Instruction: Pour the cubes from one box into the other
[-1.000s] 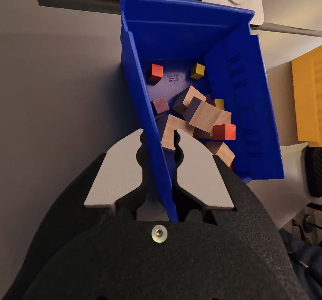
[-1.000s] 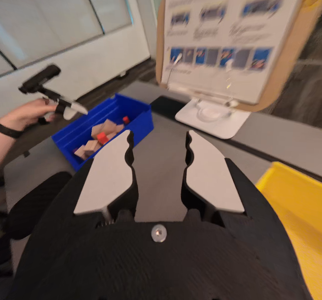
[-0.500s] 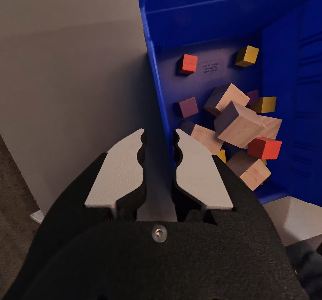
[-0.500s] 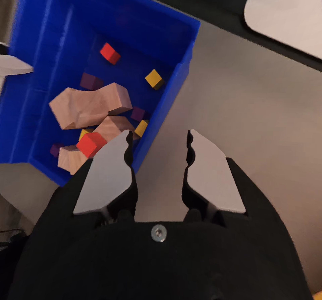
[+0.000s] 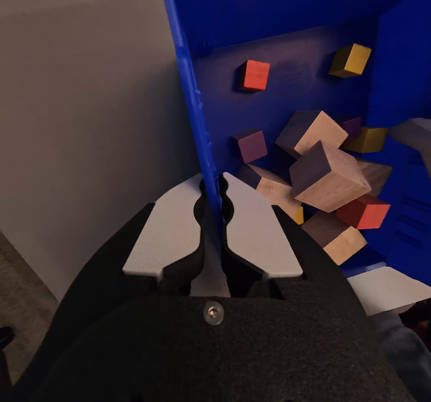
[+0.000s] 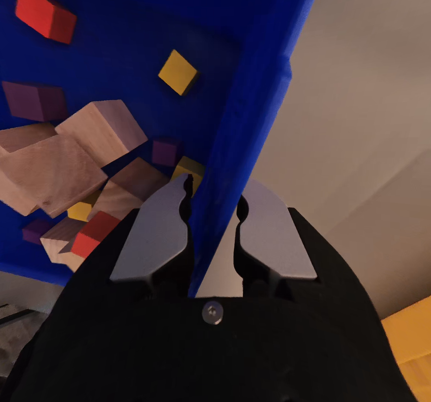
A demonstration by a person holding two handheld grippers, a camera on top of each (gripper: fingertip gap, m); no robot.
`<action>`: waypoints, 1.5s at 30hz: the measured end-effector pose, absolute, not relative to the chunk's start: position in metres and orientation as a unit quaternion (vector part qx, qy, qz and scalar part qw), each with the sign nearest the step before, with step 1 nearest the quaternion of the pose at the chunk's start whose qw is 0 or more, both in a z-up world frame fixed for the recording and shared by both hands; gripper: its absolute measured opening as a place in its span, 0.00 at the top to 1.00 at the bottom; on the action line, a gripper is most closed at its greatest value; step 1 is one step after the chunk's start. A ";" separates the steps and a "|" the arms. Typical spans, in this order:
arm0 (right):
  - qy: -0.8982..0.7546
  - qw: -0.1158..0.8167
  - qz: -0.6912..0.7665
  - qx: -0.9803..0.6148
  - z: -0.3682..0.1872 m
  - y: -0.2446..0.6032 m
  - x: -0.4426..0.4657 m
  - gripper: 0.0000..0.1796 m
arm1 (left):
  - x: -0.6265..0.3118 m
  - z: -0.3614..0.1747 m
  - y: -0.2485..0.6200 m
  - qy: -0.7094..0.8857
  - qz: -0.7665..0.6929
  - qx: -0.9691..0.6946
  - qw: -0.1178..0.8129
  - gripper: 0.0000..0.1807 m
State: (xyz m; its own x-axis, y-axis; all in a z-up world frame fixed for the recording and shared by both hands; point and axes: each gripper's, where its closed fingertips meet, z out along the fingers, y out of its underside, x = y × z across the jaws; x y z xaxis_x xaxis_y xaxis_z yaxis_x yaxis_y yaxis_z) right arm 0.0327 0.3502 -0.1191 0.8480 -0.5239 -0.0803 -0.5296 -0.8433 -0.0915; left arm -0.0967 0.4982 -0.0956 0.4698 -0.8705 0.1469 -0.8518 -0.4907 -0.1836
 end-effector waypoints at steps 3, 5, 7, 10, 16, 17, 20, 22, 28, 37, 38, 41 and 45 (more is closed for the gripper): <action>0.280 0.049 0.039 -0.958 -0.127 0.348 0.033 0.85 | -0.099 -0.105 0.495 0.515 -0.091 -0.852 0.037 0.96; 0.284 0.058 0.084 -0.953 -0.127 0.353 0.024 0.94 | -0.099 -0.106 0.494 0.513 -0.093 -0.853 0.034 0.96; 0.279 0.056 0.088 -0.955 -0.127 0.353 0.023 0.94 | -0.098 -0.106 0.494 0.505 -0.102 -0.856 0.026 0.96; 0.277 0.061 0.092 -0.955 -0.128 0.353 0.023 0.94 | -0.098 -0.106 0.494 0.493 -0.114 -0.862 0.014 0.97; 0.275 0.065 0.092 -0.955 -0.128 0.353 0.025 0.96 | -0.099 -0.106 0.492 0.514 -0.076 -0.854 0.015 0.96; 0.276 0.065 0.092 -0.955 -0.128 0.352 0.025 0.96 | -0.101 -0.106 0.490 0.511 -0.067 -0.857 0.008 0.96; 0.272 0.058 0.095 -0.956 -0.127 0.344 0.027 0.97 | -0.103 -0.102 0.479 0.518 -0.052 -0.854 -0.017 0.97; 0.278 0.063 0.101 -0.953 -0.123 0.338 0.032 0.97 | -0.098 -0.095 0.471 0.518 -0.054 -0.854 -0.020 0.97; 0.288 0.080 0.104 -0.948 -0.089 0.307 0.058 0.97 | -0.068 -0.056 0.443 0.547 -0.019 -0.837 0.003 0.96; 0.359 0.128 0.065 -0.922 0.005 0.191 0.151 0.97 | 0.049 0.038 0.343 0.614 -0.035 -0.788 0.037 0.96; 0.371 0.131 0.058 -0.918 0.015 0.172 0.164 0.97 | 0.066 0.046 0.326 0.625 -0.041 -0.779 0.038 0.96; 0.406 0.138 0.035 -0.903 0.041 0.110 0.202 0.97 | 0.117 0.066 0.272 0.654 -0.074 -0.752 0.037 0.96; 0.457 0.145 -0.007 -0.877 0.061 0.026 0.252 0.97 | 0.186 0.076 0.198 0.692 -0.121 -0.711 0.045 0.97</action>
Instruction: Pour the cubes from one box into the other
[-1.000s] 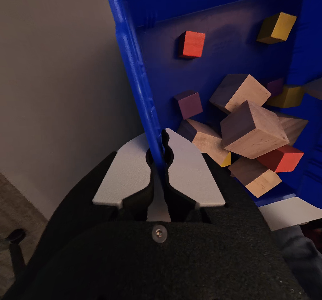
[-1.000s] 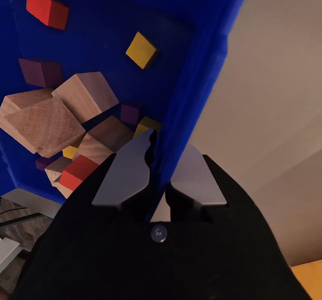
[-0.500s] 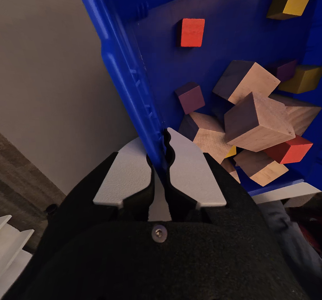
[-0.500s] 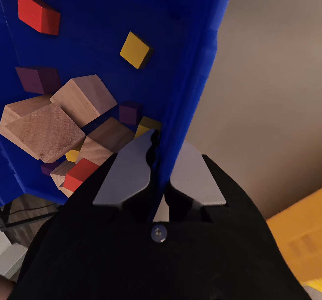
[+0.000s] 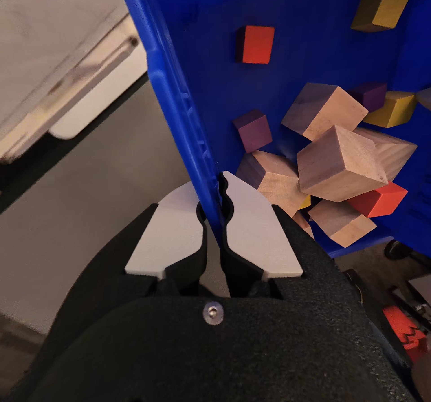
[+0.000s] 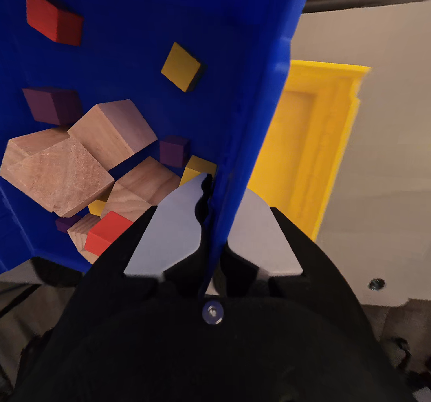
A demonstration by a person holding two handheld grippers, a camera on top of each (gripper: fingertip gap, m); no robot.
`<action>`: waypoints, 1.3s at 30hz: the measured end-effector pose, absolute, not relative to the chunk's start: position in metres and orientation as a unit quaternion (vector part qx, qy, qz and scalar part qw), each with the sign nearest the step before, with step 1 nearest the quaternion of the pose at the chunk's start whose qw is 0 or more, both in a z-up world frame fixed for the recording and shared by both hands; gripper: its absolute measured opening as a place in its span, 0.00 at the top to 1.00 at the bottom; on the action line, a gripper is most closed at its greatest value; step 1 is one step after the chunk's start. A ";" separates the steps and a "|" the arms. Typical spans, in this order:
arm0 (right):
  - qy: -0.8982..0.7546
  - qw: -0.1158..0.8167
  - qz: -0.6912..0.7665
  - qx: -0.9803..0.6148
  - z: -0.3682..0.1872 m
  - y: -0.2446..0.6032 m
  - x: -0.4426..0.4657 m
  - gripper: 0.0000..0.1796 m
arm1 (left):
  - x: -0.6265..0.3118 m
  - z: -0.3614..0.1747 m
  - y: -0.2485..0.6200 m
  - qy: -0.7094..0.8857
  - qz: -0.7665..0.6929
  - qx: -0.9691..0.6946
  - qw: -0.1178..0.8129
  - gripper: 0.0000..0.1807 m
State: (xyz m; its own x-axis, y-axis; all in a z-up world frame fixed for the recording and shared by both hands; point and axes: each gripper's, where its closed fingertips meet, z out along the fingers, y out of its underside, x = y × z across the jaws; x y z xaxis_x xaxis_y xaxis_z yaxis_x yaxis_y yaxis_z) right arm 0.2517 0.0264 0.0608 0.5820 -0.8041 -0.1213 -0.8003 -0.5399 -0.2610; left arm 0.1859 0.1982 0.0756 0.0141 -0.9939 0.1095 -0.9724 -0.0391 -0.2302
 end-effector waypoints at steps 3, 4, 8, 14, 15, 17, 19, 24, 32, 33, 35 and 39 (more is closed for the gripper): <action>0.484 0.153 -0.043 -0.861 0.065 -0.025 0.286 0.97 | 0.230 0.073 0.152 0.713 -0.141 -0.685 0.056 0.96; 0.490 0.156 -0.053 -0.856 0.065 -0.039 0.296 0.97 | 0.242 0.072 0.139 0.718 -0.145 -0.678 0.056 0.96; 0.512 0.180 -0.077 -0.836 0.061 -0.081 0.331 0.97 | 0.285 0.069 0.100 0.729 -0.167 -0.661 0.063 0.97; 0.505 0.243 -0.151 -0.815 0.070 -0.108 0.374 0.97 | 0.332 0.078 0.075 0.738 -0.205 -0.631 0.121 0.97; 0.499 0.254 -0.170 -0.811 0.076 -0.111 0.380 0.97 | 0.338 0.080 0.073 0.737 -0.219 -0.626 0.131 0.97; 0.487 0.271 -0.210 -0.803 0.086 -0.117 0.388 0.97 | 0.347 0.085 0.067 0.732 -0.250 -0.617 0.147 0.97; 0.471 0.282 -0.249 -0.798 0.098 -0.121 0.391 0.97 | 0.351 0.090 0.064 0.729 -0.275 -0.605 0.164 0.97; 0.428 0.298 -0.344 -0.781 0.113 -0.117 0.394 0.96 | 0.355 0.088 0.068 0.714 -0.314 -0.597 0.186 0.97; 0.405 0.275 -0.382 -0.784 0.131 -0.107 0.388 0.97 | 0.353 0.087 0.074 0.674 -0.383 -0.607 0.174 0.97; 0.397 0.282 -0.396 -0.778 0.137 -0.106 0.387 0.97 | 0.354 0.090 0.075 0.667 -0.395 -0.607 0.173 0.97; 0.385 0.287 -0.409 -0.776 0.135 -0.102 0.391 0.96 | 0.354 0.088 0.079 0.663 -0.393 -0.613 0.171 0.97; 0.379 0.285 -0.420 -0.774 0.142 -0.098 0.389 0.97 | 0.353 0.090 0.081 0.662 -0.398 -0.609 0.180 0.97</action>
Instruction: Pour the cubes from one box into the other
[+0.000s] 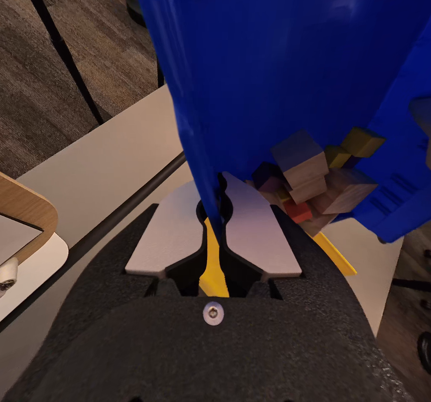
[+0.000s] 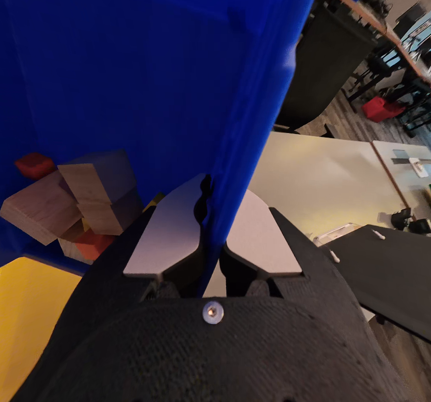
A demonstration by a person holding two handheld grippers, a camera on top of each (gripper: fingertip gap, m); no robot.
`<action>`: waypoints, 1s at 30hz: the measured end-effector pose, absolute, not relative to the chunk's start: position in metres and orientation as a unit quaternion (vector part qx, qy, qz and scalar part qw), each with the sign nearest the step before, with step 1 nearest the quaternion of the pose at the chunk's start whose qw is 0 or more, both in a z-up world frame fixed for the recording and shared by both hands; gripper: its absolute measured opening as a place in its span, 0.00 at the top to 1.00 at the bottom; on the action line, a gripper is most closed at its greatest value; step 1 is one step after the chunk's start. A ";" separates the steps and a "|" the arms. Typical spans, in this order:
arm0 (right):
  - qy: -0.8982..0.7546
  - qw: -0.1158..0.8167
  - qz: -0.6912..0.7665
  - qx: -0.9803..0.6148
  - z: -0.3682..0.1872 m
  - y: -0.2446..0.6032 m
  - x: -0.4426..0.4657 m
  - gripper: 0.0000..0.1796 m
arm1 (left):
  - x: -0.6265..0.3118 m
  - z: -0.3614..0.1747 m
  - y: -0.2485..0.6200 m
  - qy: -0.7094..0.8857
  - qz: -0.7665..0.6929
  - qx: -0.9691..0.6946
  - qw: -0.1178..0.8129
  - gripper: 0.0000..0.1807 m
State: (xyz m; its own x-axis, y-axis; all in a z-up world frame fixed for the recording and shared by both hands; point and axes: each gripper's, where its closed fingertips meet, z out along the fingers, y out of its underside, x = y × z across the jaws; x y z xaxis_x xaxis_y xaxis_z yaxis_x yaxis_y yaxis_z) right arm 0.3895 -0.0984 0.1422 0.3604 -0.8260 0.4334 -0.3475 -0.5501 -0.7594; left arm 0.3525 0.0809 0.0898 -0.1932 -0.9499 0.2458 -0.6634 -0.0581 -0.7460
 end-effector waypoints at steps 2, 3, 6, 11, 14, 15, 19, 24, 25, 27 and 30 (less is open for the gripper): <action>0.375 0.283 -0.422 -0.775 0.141 -0.099 0.391 0.96 | 0.352 0.088 0.080 0.659 -0.400 -0.611 0.180 0.98; 0.377 0.285 -0.423 -0.773 0.145 -0.099 0.389 0.97 | 0.353 0.092 0.079 0.654 -0.414 -0.604 0.190 0.97; 0.352 0.294 -0.458 -0.761 0.151 -0.100 0.390 0.97 | 0.357 0.089 0.078 0.659 -0.422 -0.594 0.185 0.98; 0.350 0.296 -0.476 -0.751 0.156 -0.105 0.386 0.97 | 0.358 0.092 0.073 0.649 -0.446 -0.589 0.183 0.97; 0.365 0.281 -0.458 -0.760 0.151 -0.105 0.383 0.97 | 0.354 0.089 0.071 0.652 -0.437 -0.588 0.196 0.97; 0.360 0.284 -0.467 -0.757 0.155 -0.105 0.380 0.97 | 0.353 0.089 0.071 0.655 -0.443 -0.578 0.201 0.97; 0.353 0.256 -0.465 -0.771 0.142 -0.101 0.381 0.97 | 0.352 0.070 0.073 0.630 -0.444 -0.621 0.144 0.98; 0.343 0.238 -0.467 -0.780 0.136 -0.097 0.380 0.96 | 0.350 0.057 0.074 0.626 -0.443 -0.629 0.122 0.98; 0.352 0.225 -0.455 -0.787 0.132 -0.097 0.377 0.96 | 0.350 0.055 0.074 0.628 -0.438 -0.631 0.125 0.97; 0.346 0.213 -0.466 -0.786 0.136 -0.096 0.373 0.96 | 0.352 0.054 0.074 0.626 -0.449 -0.627 0.117 0.97; 0.347 0.196 -0.457 -0.795 0.133 -0.096 0.374 0.96 | 0.353 0.050 0.074 0.620 -0.452 -0.634 0.094 0.98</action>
